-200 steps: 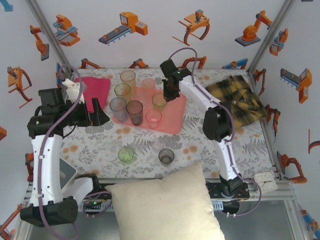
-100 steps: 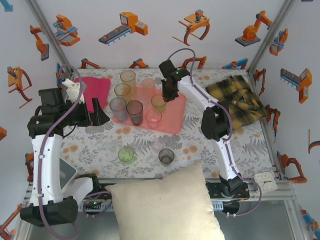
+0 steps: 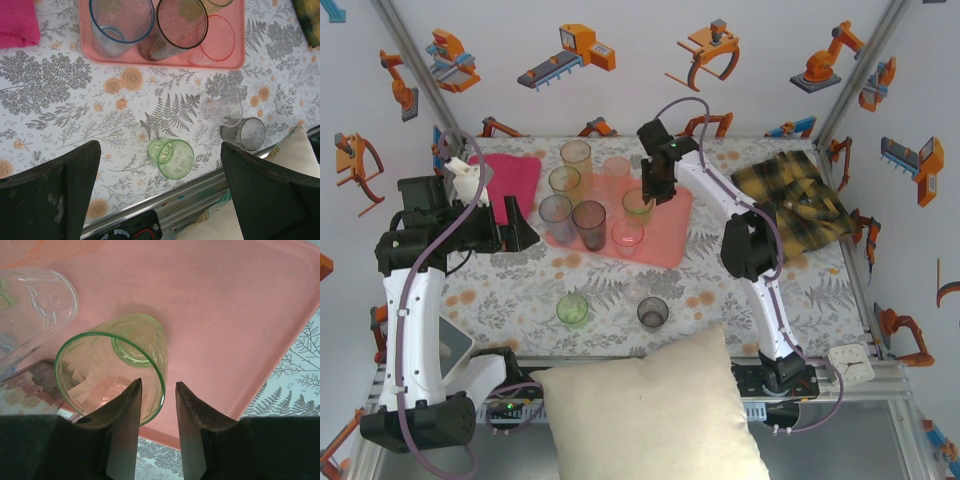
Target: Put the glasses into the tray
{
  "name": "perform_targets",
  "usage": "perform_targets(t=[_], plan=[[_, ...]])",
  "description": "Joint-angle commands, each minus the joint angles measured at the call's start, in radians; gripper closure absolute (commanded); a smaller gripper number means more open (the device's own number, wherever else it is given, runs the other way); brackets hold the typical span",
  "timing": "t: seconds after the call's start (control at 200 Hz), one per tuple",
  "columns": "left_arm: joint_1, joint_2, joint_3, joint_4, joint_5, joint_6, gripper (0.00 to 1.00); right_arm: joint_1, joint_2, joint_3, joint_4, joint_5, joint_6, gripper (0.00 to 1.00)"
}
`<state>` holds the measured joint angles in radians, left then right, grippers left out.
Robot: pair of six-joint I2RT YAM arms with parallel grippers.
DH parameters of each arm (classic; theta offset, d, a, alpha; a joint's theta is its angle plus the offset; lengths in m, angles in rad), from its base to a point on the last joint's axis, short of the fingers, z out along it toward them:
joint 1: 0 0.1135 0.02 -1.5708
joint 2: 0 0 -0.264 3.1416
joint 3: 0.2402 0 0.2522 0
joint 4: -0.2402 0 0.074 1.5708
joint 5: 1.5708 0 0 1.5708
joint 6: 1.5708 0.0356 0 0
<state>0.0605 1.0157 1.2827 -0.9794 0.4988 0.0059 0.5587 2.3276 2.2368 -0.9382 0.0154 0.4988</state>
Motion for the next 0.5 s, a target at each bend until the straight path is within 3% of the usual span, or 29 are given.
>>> perform_targets(t=[0.0,0.22,0.491], plan=[[0.007,0.0,0.004,0.013,0.023,-0.01,0.03,0.005,-0.086,0.04,-0.046,0.009,-0.018,0.64],[0.008,-0.002,0.013,0.007,0.022,-0.01,0.03,0.011,-0.205,-0.028,-0.073,0.044,-0.039,0.63],[0.007,-0.011,0.003,0.007,0.027,-0.006,0.03,0.07,-0.484,-0.319,-0.041,0.106,-0.045,0.63]])
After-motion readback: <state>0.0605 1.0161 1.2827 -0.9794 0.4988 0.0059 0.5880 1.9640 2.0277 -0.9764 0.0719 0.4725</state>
